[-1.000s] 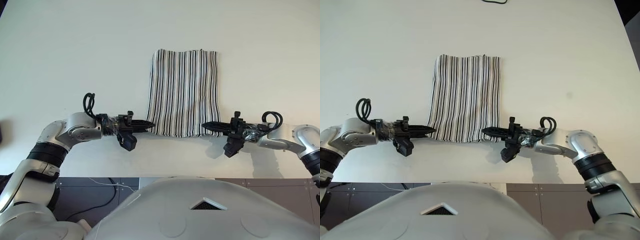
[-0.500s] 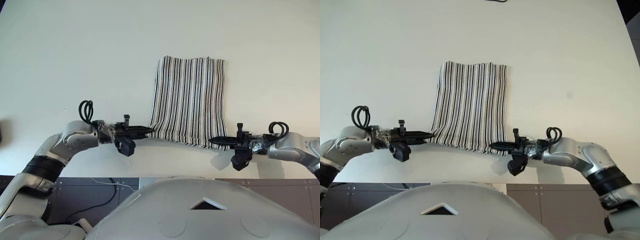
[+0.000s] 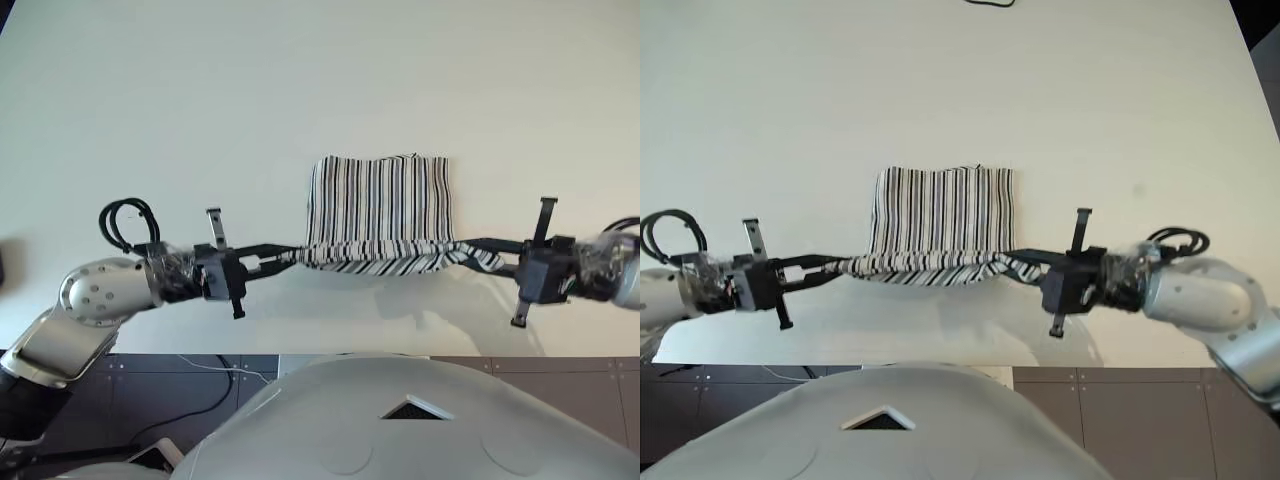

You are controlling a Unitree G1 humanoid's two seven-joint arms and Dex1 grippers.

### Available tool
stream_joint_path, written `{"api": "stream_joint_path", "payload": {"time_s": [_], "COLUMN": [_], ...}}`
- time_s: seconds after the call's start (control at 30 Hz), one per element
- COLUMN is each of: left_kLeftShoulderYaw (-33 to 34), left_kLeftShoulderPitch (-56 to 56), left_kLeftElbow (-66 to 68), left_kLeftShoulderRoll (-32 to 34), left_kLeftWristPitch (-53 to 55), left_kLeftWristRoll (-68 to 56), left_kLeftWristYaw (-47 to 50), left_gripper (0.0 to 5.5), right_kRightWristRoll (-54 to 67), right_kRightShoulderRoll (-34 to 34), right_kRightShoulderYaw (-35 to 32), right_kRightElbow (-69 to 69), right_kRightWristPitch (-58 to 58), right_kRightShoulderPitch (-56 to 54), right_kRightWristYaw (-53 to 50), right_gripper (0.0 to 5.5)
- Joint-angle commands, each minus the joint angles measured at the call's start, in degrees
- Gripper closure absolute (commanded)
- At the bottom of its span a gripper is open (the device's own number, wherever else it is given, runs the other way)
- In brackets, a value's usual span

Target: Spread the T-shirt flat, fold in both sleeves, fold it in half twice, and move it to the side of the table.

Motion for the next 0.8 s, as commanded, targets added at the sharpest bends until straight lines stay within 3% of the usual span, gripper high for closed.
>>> {"api": "stream_joint_path", "payload": {"time_s": [0.03, 0.17, 0.3, 0.63, 0.67, 0.8], "left_kLeftShoulderYaw": [-2.4, -5.7, -7.9, -10.2, -10.1, -8.3], "left_kLeftShoulderPitch": [-12.3, -25.7, -33.7, -39.9, -40.3, -40.6], "left_kLeftElbow": [5.1, 14.3, 26.2, 47.8, 49.8, 53.9], "left_kLeftShoulderRoll": [-6.7, -14.6, -21.5, -33.1, -34.2, -36.8], "left_kLeftWristPitch": [14.3, 26.6, 31.3, 24.5, 24.0, 21.5], "left_kLeftWristRoll": [-1.9, -1.7, 2.7, 17.7, 18.6, 20.6], "left_kLeftWristYaw": [-1.6, -6.0, -8.2, -5.4, -4.7, -2.5], "left_gripper": [5.40, 5.40, 5.40, 5.40, 5.04, 4.52], "right_kRightWristRoll": [4.0, 2.5, -2.7, -19.6, -20.7, -21.3], "right_kRightShoulderRoll": [9.1, 19.1, 28.0, 40.2, 41.4, 44.3], "right_kRightShoulderYaw": [2.7, 5.4, 7.4, 10.7, 10.4, 6.1], "right_kRightElbow": [9.4, 22.0, 34.8, 61.7, 64.0, 68.0], "right_kRightWristPitch": [11.0, 17.6, 18.3, 10.0, 9.2, 6.9], "right_kRightShoulderPitch": [-13.8, -23.5, -31.6, -39.2, -39.4, -39.1], "right_kRightWristYaw": [7.1, 13.0, 16.8, 19.6, 18.2, 13.9], "right_gripper": [5.40, 5.40, 5.40, 5.40, 5.11, 4.52]}}
